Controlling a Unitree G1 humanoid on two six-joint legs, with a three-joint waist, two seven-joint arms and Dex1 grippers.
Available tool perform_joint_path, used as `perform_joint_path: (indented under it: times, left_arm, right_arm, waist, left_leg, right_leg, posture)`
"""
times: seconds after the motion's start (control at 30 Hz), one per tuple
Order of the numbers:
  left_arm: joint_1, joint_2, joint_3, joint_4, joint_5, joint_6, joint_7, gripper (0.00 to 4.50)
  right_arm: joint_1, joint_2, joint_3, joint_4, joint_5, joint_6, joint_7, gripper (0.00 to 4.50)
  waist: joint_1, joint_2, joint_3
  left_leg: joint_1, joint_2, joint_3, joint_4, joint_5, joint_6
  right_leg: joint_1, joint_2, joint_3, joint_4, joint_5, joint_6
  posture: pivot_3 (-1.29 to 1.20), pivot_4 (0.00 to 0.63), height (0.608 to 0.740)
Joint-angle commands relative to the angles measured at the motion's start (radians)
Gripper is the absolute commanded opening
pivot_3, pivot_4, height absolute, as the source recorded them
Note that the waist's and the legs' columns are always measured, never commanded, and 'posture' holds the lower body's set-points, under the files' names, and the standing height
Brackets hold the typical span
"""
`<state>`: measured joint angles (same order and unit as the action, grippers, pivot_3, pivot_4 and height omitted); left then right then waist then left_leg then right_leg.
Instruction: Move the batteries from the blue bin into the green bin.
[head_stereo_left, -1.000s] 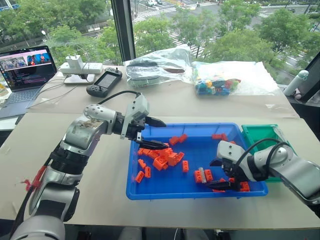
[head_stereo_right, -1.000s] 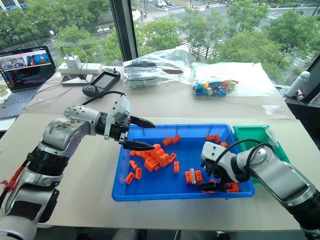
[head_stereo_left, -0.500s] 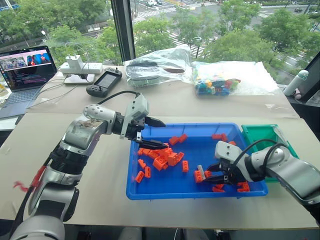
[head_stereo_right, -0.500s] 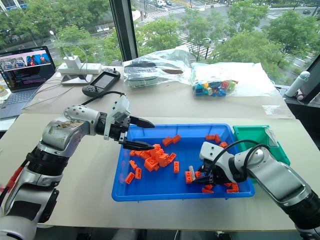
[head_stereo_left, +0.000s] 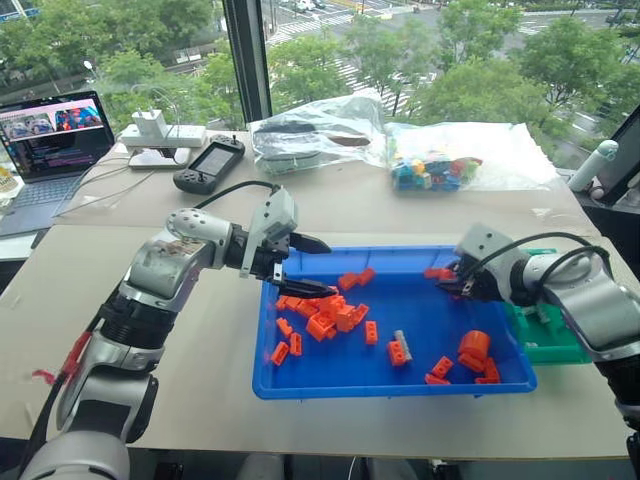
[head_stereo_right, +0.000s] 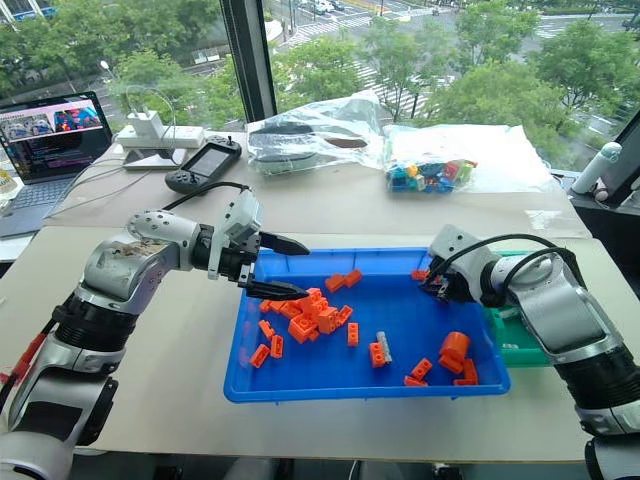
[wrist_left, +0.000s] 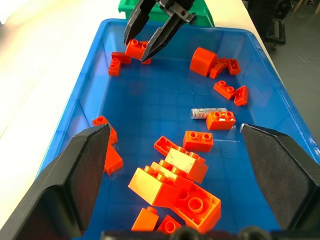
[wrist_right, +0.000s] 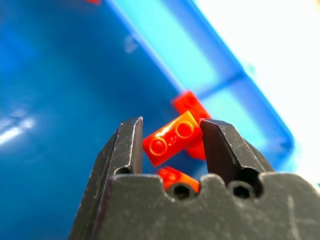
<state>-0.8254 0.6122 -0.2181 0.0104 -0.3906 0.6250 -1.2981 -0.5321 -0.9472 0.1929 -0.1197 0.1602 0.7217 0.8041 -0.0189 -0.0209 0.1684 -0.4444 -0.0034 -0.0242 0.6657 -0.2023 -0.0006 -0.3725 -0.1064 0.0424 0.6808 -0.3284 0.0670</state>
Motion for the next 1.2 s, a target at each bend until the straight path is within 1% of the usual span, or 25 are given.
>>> perform_joint_path:
  times: [0.03,0.07,0.13,0.17,0.23,0.3,0.37,0.5,0.73,0.97,1.2]
  left_arm:
    - [-0.005,0.007,0.011,-0.014,-0.002,-0.021,-0.006,4.5]
    - [-0.005,0.008,0.01,-0.014,-0.002,-0.022,-0.007,4.5]
    - [-0.007,0.004,0.015,-0.008,0.003,-0.039,-0.001,4.5]
    - [-0.012,-0.002,0.021,-0.005,-0.004,-0.035,0.003,4.5]
    - [-0.018,-0.007,0.025,-0.005,-0.011,-0.033,0.002,4.5]
    - [-0.02,-0.007,0.024,-0.003,-0.009,-0.036,-0.001,4.5]
    - [-0.019,-0.007,0.022,-0.002,-0.006,-0.04,-0.002,4.5]
    - [-0.022,-0.012,0.024,-0.016,-0.011,-0.037,-0.001,4.5]
    - [-0.015,0.0,0.03,-0.028,-0.012,-0.029,-0.001,4.5]
    - [-0.006,0.007,0.033,-0.049,-0.016,-0.014,0.013,4.5]
    - [-0.004,0.03,0.027,-0.049,-0.013,-0.02,0.0,4.5]
  right_arm:
    - [-0.021,-0.008,-0.049,-0.032,0.0,-0.026,0.02,3.47]
    - [-0.02,-0.008,-0.053,-0.037,0.003,-0.025,0.027,3.87]
    - [0.001,-0.035,-0.065,-0.102,0.065,0.029,0.101,4.4]
    - [0.029,-0.064,-0.06,-0.156,0.099,0.054,0.154,4.46]
    - [0.072,-0.094,-0.053,-0.24,0.15,0.074,0.22,4.46]
    - [0.09,-0.085,-0.053,-0.287,0.188,0.081,0.242,4.46]
    - [0.106,-0.08,-0.019,-0.316,0.184,0.067,0.258,4.46]
    - [0.122,-0.081,0.039,-0.296,0.135,0.007,0.277,4.46]
    - [0.111,-0.068,0.092,-0.251,0.091,-0.087,0.34,4.46]
    - [0.11,-0.042,0.114,-0.238,0.063,-0.126,0.363,4.46]
    - [0.115,-0.014,0.136,-0.21,0.022,-0.146,0.353,4.46]
  waist:
    - [-0.001,0.0,0.0]
    - [0.0,0.0,0.0]
    - [0.0,0.0,0.0]
    - [0.001,0.0,0.0]
    - [0.002,0.0,0.0]
    - [0.002,0.0,0.0]
    - [0.001,0.0,0.0]
    - [0.0,0.0,0.0]
    - [0.0,0.0,0.0]
    - [0.001,0.0,0.0]
    - [0.0,0.0,0.0]
  left_leg:
    - [0.0,0.0,0.0,0.0,0.0,0.0]
    - [0.0,0.0,0.0,0.0,0.0,0.0]
    - [0.0,0.0,0.0,0.0,0.0,0.0]
    - [0.0,0.0,0.0,0.0,0.0,0.0]
    - [0.0,0.0,-0.001,0.0,0.0,0.0]
    - [0.0,0.0,-0.001,0.0,0.0,0.0]
    - [0.0,0.0,-0.001,0.0,0.0,0.0]
    - [0.0,0.0,-0.001,0.001,0.0,0.0]
    - [0.0,0.0,-0.001,0.001,0.0,0.0]
    - [0.0,0.0,-0.001,0.002,0.0,0.0]
    - [0.0,0.0,-0.001,0.002,0.0,0.0]
  right_leg:
    - [0.0,0.0,0.0,0.0,0.0,0.0]
    - [0.0,0.0,0.0,0.0,0.0,0.0]
    - [0.0,0.0,0.0,0.0,0.0,0.0]
    - [0.0,0.0,0.0,0.0,0.0,0.0]
    - [0.0,0.0,-0.001,0.0,0.0,0.0]
    - [0.002,0.0,-0.001,0.0,0.0,0.0]
    - [0.002,0.0,-0.001,0.0,0.0,0.0]
    - [0.001,0.0,-0.001,-0.001,0.0,0.0]
    - [0.001,0.0,-0.001,-0.001,0.0,0.0]
    - [0.001,0.0,-0.001,-0.001,0.0,0.0]
    - [0.001,0.0,-0.001,-0.001,0.0,0.0]
  posture:
    - [0.0,0.15,0.732]
    - [0.0,0.15,0.732]
    - [0.0,0.15,0.732]
    - [0.0,0.15,0.732]
    - [0.0,0.15,0.732]
    - [0.0,0.15,0.732]
    - [0.0,0.15,0.732]
    - [0.0,0.15,0.732]
    - [0.0,0.15,0.732]
    - [0.0,0.15,0.732]
    - [0.0,0.15,0.732]
